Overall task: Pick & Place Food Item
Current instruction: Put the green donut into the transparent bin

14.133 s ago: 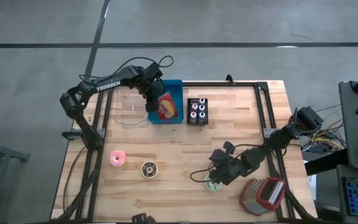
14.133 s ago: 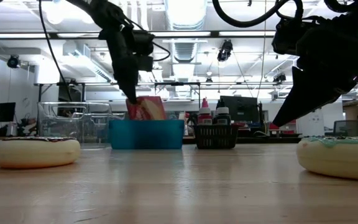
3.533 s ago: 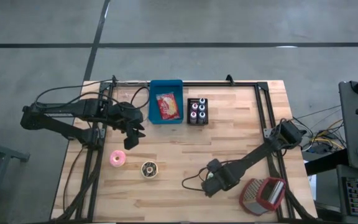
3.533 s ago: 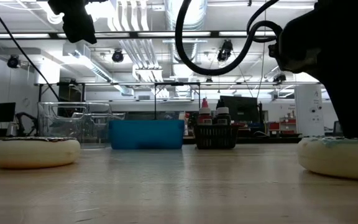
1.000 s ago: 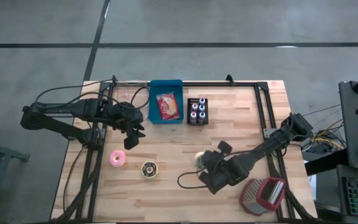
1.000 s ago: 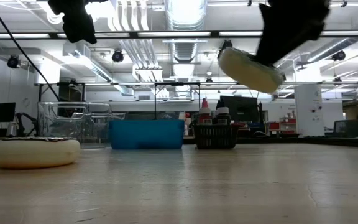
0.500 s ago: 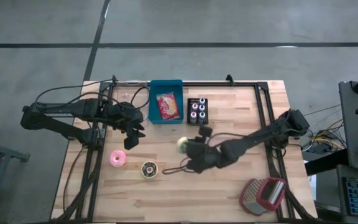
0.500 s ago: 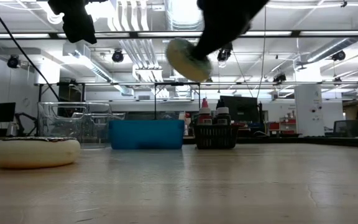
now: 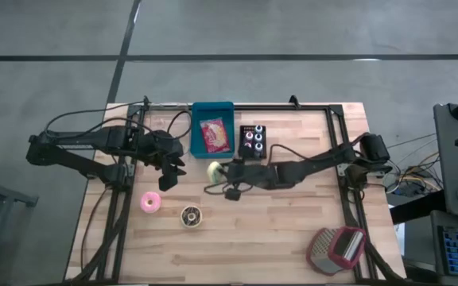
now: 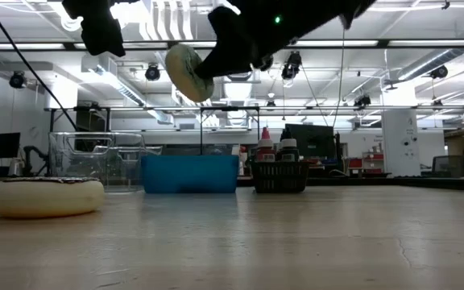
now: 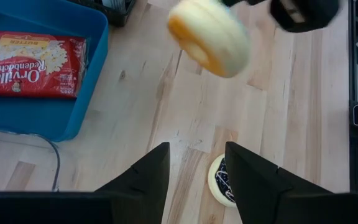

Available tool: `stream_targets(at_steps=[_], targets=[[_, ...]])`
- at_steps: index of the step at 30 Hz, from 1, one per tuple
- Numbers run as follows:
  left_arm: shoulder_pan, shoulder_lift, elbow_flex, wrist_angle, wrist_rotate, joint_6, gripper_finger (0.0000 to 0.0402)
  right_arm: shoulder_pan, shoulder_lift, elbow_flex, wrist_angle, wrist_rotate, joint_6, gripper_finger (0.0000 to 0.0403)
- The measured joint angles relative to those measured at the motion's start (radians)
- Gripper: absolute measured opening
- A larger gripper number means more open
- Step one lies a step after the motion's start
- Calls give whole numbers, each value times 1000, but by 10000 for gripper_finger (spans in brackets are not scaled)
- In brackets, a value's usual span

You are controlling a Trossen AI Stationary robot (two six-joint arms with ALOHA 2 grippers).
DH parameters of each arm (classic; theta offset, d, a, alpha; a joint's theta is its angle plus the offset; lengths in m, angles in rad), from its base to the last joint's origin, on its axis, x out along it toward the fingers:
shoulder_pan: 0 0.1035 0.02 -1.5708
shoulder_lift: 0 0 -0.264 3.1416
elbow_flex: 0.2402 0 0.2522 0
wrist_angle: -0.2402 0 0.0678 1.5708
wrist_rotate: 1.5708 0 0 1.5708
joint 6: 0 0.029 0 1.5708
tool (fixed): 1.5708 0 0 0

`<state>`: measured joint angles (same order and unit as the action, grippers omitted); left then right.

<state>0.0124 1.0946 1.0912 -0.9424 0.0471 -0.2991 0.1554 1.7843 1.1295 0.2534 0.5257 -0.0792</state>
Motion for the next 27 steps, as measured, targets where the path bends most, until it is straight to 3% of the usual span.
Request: stream_targets(at_steps=[17, 27], targets=[[0, 0, 0, 0, 0, 0, 161, -142, 109, -85, 359, -62, -7, 70], [0, 0, 0, 0, 0, 0, 161, -226, 296, 93, 442, -162, -37, 70]])
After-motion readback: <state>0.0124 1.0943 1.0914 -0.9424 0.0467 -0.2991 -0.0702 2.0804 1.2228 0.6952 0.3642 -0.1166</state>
